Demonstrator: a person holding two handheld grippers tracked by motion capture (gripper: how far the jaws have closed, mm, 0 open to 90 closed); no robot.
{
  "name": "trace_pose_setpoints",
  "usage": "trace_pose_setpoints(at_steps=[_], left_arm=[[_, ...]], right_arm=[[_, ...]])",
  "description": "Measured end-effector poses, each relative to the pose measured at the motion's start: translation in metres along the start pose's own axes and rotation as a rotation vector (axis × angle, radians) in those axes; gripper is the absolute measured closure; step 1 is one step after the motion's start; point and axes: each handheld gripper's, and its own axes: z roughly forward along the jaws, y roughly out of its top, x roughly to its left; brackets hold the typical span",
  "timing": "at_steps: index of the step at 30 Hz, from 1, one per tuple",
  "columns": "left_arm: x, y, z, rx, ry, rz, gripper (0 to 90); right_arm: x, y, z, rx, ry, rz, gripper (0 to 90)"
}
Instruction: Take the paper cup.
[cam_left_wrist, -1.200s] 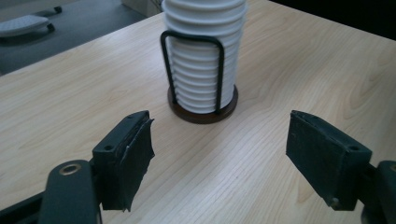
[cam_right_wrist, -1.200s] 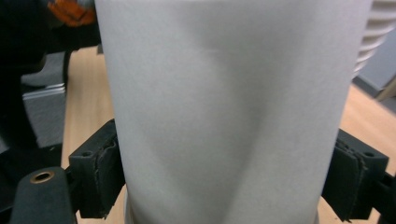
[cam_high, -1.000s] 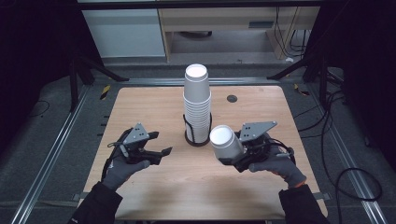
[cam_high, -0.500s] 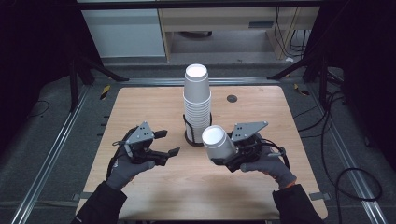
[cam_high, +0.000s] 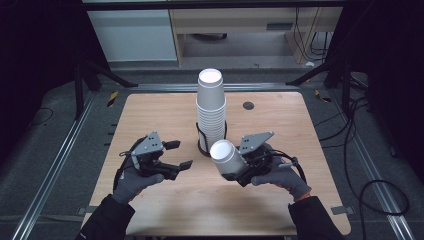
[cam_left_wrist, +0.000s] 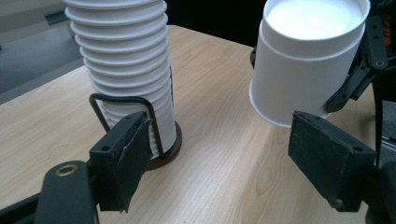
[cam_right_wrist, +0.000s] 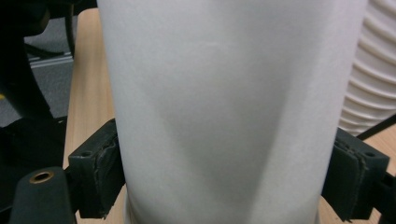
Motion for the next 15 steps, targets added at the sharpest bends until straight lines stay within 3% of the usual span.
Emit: trace_pose_setpoints(at_steps=[6, 15], left_arm=[[-0.005, 0.003, 0.002, 0.009, -0.041, 0.026, 19.5], [-0.013, 0.009, 0.006, 0.012, -0.053, 0.035, 17.6]], right_arm=[[0.003, 0.004, 0.004, 0.02, 0.01, -0.024, 14.7], [0.004, 0.006, 0.011, 0.043, 0.025, -0.033, 14.7]])
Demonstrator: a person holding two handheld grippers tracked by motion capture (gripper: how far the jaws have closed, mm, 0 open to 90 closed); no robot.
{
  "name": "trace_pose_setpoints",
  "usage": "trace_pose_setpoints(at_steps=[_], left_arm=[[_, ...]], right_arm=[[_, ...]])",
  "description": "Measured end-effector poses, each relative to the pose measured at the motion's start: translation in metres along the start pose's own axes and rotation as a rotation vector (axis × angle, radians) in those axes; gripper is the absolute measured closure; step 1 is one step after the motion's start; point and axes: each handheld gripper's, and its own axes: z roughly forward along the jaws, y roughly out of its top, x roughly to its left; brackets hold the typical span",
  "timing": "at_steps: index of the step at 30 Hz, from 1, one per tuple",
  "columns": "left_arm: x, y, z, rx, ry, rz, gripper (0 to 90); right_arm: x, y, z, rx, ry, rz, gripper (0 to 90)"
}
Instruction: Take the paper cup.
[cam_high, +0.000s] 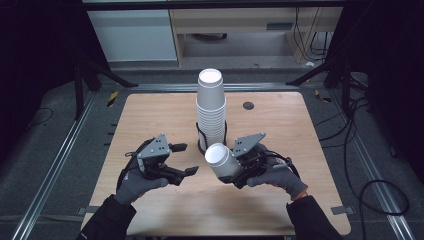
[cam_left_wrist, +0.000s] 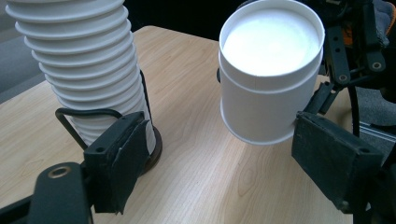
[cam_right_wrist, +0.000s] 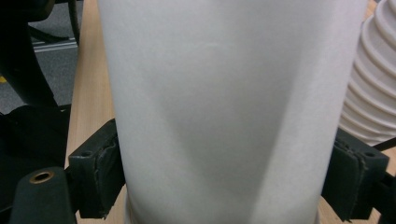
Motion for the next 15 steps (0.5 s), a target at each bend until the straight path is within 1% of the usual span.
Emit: trace_pose_setpoints(at_steps=[3, 6, 8, 15], left_arm=[[0.0001, -0.0004, 0.0012, 0.004, -0.003, -0.004, 17.4], [0.0004, -0.001, 0.0028, 0.009, -0.009, -0.004, 17.4], [-0.001, -0.0008, 0.0047, 0.015, -0.018, 0.003, 17.2], [-0.0065, 0.0001, 0.0098, 0.03, -0.047, 0.019, 16.1]], right_arm=[[0.0015, 0.0011, 0.0013, 0.001, 0.008, -0.004, 14.7], [0.0025, 0.0014, 0.0024, 0.011, 0.005, -0.006, 14.7], [0.0035, 0.0012, 0.0044, 0.025, 0.005, -0.011, 14.7], [0.0063, 0.0018, 0.0092, 0.046, 0.014, -0.025, 14.7]])
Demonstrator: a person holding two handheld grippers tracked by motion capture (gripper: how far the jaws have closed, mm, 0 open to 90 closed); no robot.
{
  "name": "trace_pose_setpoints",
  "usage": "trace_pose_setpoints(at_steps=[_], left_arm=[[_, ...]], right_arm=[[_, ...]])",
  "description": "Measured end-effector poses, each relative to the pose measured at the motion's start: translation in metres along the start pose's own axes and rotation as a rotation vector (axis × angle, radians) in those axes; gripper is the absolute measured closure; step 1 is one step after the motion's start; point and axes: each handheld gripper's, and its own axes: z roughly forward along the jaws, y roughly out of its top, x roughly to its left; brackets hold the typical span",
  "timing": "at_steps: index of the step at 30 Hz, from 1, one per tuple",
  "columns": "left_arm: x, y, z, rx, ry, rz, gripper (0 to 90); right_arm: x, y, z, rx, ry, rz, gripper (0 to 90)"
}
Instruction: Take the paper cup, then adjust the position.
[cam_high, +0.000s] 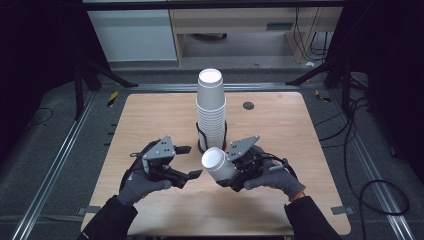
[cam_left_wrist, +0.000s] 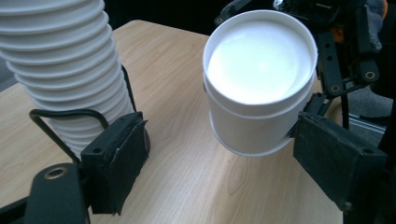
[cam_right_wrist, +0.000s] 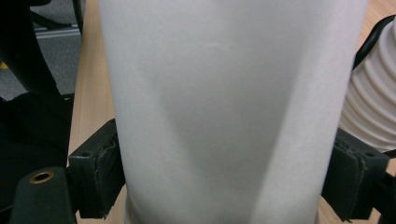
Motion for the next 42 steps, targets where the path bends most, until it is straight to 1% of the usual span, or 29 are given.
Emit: trace_pose_setpoints(at_steps=[1, 6, 8, 12, 16, 18, 19, 22, 23, 26, 27, 28, 32, 33, 36, 37, 39, 40, 41, 42], left_arm=[[-0.002, 0.0, 0.002, 0.008, -0.009, 0.005, 15.9], [-0.003, 0.001, 0.006, 0.017, -0.023, 0.008, 15.4], [-0.004, 0.001, 0.008, 0.02, -0.032, 0.011, 15.3], [-0.006, 0.002, 0.008, 0.021, -0.044, 0.009, 14.9], [-0.008, 0.002, 0.012, 0.025, -0.073, 0.005, 14.5], [-0.008, 0.003, 0.014, 0.029, -0.074, 0.006, 14.0], [-0.009, 0.003, 0.016, 0.036, -0.08, 0.006, 13.8], [-0.011, 0.003, 0.019, 0.043, -0.09, 0.005, 13.6], [-0.012, 0.003, 0.021, 0.05, -0.107, 0.003, 13.4], [-0.013, 0.004, 0.023, 0.057, -0.115, 0.002, 13.2], [-0.013, 0.004, 0.024, 0.061, -0.119, 0.0, 13.2], [-0.012, 0.004, 0.026, 0.069, -0.133, -0.003, 13.2], [-0.012, 0.005, 0.028, 0.099, -0.154, 0.003, 13.3], [-0.012, 0.005, 0.028, 0.099, -0.154, 0.003, 13.5], [-0.012, 0.005, 0.032, 0.13, -0.153, 0.009, 14.1], [-0.011, 0.005, 0.033, 0.142, -0.158, 0.016, 14.7], [-0.011, 0.005, 0.034, 0.147, -0.164, 0.012, 15.7], [-0.011, 0.005, 0.035, 0.16, -0.168, 0.018, 15.7], [-0.011, 0.006, 0.036, 0.182, -0.176, 0.029, 16.7], [-0.011, 0.007, 0.037, 0.194, -0.176, 0.034, 16.9]], right_arm=[[0.0, 0.0, 0.001, 0.01, 0.001, -0.007, 14.7], [0.002, 0.001, 0.005, 0.022, 0.015, -0.01, 14.7], [0.004, 0.001, 0.009, 0.036, 0.024, -0.019, 14.7], [0.005, 0.002, 0.012, 0.039, 0.033, -0.022, 14.7], [0.008, 0.004, 0.015, 0.038, 0.044, -0.029, 14.8], [0.008, 0.005, 0.015, 0.037, 0.046, -0.032, 14.8], [0.009, 0.005, 0.016, 0.029, 0.055, -0.038, 14.8], [0.01, 0.006, 0.017, 0.033, 0.059, -0.044, 14.8], [0.012, 0.007, 0.018, 0.034, 0.063, -0.05, 14.8], [0.013, 0.007, 0.019, 0.036, 0.069, -0.049, 14.8], [0.014, 0.008, 0.02, 0.037, 0.078, -0.059, 14.8], [0.014, 0.008, 0.02, 0.04, 0.077, -0.06, 14.8], [0.014, 0.008, 0.022, 0.049, 0.087, -0.061, 14.9], [0.013, 0.008, 0.023, 0.051, 0.09, -0.062, 14.9], [0.013, 0.008, 0.025, 0.058, 0.098, -0.066, 14.9], [0.013, 0.009, 0.026, 0.063, 0.098, -0.067, 14.9], [0.013, 0.009, 0.027, 0.069, 0.103, -0.067, 14.9], [0.013, 0.009, 0.027, 0.069, 0.103, -0.067, 14.9], [0.013, 0.009, 0.029, 0.082, 0.103, -0.075, 14.9], [0.013, 0.009, 0.03, 0.089, 0.104, -0.077, 14.9]])
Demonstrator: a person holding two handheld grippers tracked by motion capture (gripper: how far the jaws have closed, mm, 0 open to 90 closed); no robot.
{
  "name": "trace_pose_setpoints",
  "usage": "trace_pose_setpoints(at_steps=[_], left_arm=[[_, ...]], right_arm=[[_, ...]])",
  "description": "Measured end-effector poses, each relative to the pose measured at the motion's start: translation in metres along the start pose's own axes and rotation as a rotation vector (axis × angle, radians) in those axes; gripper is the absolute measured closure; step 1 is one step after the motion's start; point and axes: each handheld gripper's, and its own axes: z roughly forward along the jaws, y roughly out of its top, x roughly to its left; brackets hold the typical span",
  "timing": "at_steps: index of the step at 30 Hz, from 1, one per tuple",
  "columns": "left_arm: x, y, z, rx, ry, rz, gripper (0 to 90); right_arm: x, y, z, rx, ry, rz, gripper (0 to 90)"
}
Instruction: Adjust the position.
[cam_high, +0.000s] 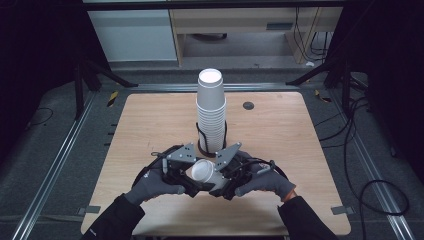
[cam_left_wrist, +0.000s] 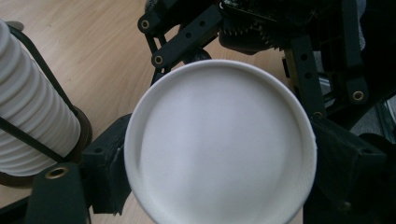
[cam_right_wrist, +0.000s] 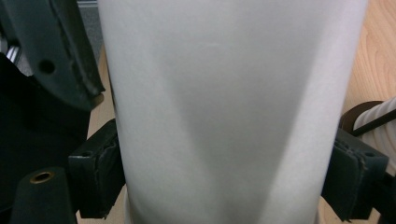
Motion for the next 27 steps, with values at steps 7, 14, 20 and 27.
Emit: trace_pose_setpoints(at_steps=[7, 14, 20, 27], left_arm=[[0.0016, -0.0002, 0.005, 0.033, -0.004, 0.0, 17.8], [0.0026, -0.0014, 0.0052, 0.036, -0.011, -0.013, 19.0], [0.0019, -0.0024, 0.0068, 0.039, -0.006, -0.024, 19.7], [0.0022, -0.0029, 0.0062, 0.03, -0.005, -0.029, 20.6]], right_arm=[[-0.0004, 0.0029, 0.0037, 0.005, 0.016, -0.008, 14.9], [-0.0001, 0.0039, 0.0057, 0.013, 0.017, -0.013, 14.9], [-0.0002, 0.0033, 0.007, 0.024, 0.02, -0.013, 14.9], [-0.0007, 0.0028, 0.0078, 0.024, 0.02, -0.005, 14.4]])
